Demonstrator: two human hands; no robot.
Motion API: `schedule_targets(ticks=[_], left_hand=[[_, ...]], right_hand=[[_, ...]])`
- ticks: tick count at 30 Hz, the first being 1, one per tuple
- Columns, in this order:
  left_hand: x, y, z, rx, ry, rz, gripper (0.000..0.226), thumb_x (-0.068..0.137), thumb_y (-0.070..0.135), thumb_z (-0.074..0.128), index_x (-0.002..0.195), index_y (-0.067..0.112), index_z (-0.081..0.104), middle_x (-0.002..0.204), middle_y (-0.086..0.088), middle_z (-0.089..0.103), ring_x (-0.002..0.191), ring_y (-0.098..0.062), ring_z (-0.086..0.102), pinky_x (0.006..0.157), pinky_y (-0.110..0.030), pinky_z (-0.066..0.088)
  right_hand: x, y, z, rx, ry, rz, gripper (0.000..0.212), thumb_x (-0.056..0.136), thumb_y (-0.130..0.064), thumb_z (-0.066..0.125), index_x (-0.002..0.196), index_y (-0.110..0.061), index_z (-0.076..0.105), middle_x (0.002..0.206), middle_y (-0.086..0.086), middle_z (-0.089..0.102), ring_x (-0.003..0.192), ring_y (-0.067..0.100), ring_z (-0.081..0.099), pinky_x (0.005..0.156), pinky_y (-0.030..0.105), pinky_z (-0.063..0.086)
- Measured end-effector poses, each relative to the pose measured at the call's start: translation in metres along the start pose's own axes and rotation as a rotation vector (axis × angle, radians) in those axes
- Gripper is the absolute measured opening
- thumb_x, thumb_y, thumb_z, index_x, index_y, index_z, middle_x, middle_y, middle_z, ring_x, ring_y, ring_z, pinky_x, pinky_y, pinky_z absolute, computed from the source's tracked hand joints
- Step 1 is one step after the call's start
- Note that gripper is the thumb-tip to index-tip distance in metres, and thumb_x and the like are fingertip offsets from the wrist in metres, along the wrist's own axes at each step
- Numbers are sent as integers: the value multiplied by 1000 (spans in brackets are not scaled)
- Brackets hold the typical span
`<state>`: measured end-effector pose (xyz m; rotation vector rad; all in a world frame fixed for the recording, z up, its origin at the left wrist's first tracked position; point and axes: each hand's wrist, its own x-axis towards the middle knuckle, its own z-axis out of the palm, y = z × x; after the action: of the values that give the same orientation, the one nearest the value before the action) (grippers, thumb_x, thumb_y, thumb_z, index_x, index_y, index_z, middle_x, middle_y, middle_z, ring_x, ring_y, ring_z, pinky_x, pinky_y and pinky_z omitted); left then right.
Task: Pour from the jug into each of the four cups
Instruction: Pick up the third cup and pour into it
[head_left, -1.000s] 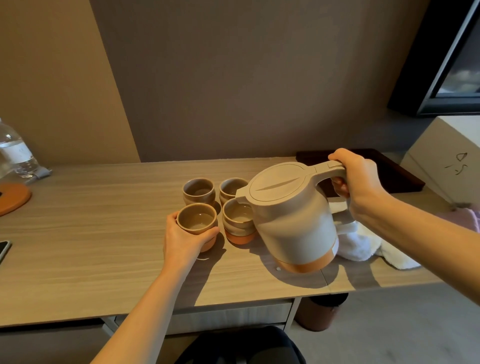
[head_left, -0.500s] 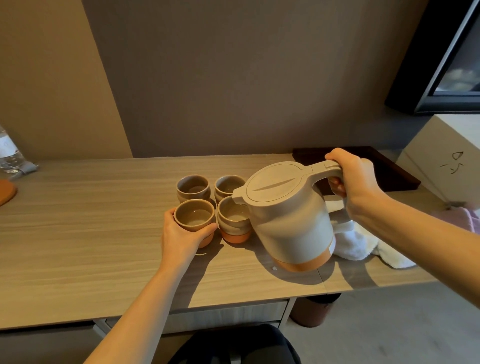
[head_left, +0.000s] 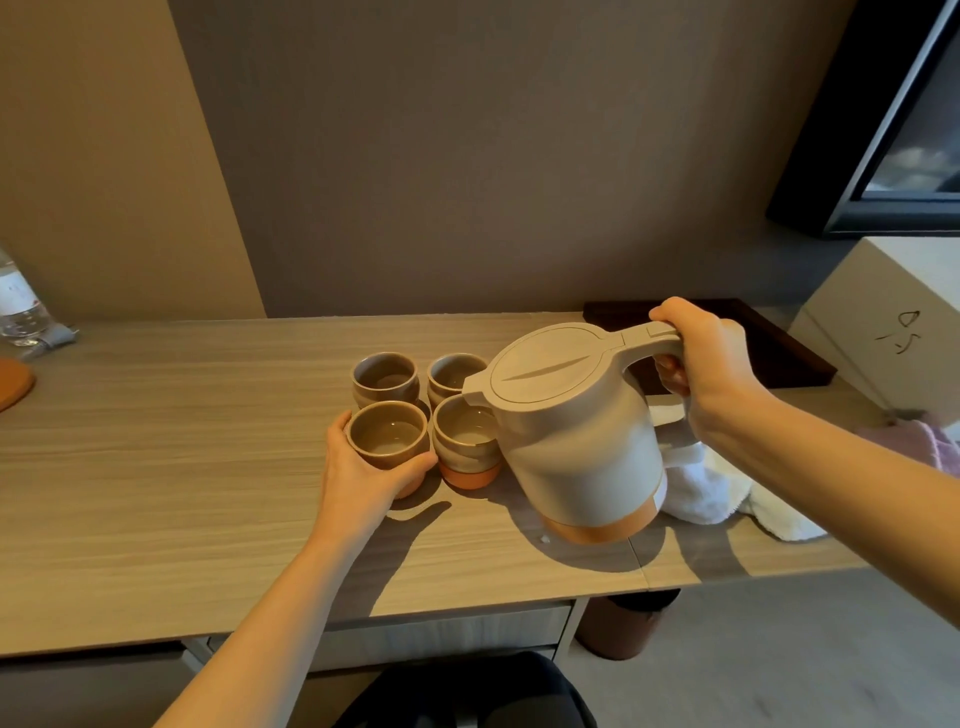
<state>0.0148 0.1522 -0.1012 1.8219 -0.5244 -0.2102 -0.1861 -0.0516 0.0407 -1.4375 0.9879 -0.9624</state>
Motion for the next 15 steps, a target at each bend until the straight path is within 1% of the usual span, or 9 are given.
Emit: schedule_targets(ticks=[3, 5, 6, 8, 11, 13, 15], left_hand=[[1, 11, -10, -13, -14, -27, 121, 51, 57, 82, 150, 27, 19, 148, -2, 41, 134, -23, 41, 97, -33, 40], [6, 20, -14, 23, 19, -8, 115, 53, 62, 78, 149, 29, 23, 149, 0, 39, 137, -23, 37, 100, -37, 39], [9, 24, -15, 51, 38, 19, 108, 58, 61, 79, 147, 29, 26, 148, 2, 40, 138, -21, 35, 101, -37, 38], [17, 34, -15, 114, 66, 99, 88, 71, 52, 79, 143, 27, 36, 143, 5, 44, 136, -18, 34, 100, -34, 36], [31, 48, -11, 211, 17, 220, 56, 85, 41, 70, 134, 24, 48, 130, 8, 51, 130, -16, 37, 95, -28, 33], [43, 54, -5, 289, -52, 267, 44, 89, 34, 67, 129, 22, 53, 124, 8, 54, 128, -18, 41, 95, -27, 35], [57, 60, 1, 375, -147, 276, 43, 90, 28, 66, 131, 21, 52, 128, 1, 54, 129, -20, 43, 99, -31, 39]], right_hand=[[3, 1, -1, 12, 8, 1, 26, 78, -36, 61, 82, -9, 61, 73, 3, 57, 69, 14, 50, 63, 28, 40], [6, 2, -2, 19, 15, 7, 32, 77, -37, 61, 90, -8, 61, 75, 3, 57, 69, 14, 50, 62, 28, 40], [7, 3, -3, 21, 19, 10, 33, 77, -37, 61, 92, -8, 61, 75, 3, 57, 70, 14, 50, 62, 28, 40], [9, 4, -5, 34, 23, 17, 33, 76, -37, 62, 91, -8, 62, 75, 4, 58, 70, 14, 51, 63, 28, 41], [13, 5, -7, 59, 29, 23, 27, 78, -35, 62, 86, -9, 62, 74, 4, 57, 67, 13, 49, 60, 26, 40], [16, 5, -9, 63, 39, 28, 27, 78, -34, 62, 87, -9, 62, 74, 4, 56, 65, 13, 48, 59, 25, 39], [20, 6, -10, 61, 46, 31, 26, 80, -34, 62, 87, -9, 62, 74, 4, 57, 65, 12, 49, 58, 24, 40]])
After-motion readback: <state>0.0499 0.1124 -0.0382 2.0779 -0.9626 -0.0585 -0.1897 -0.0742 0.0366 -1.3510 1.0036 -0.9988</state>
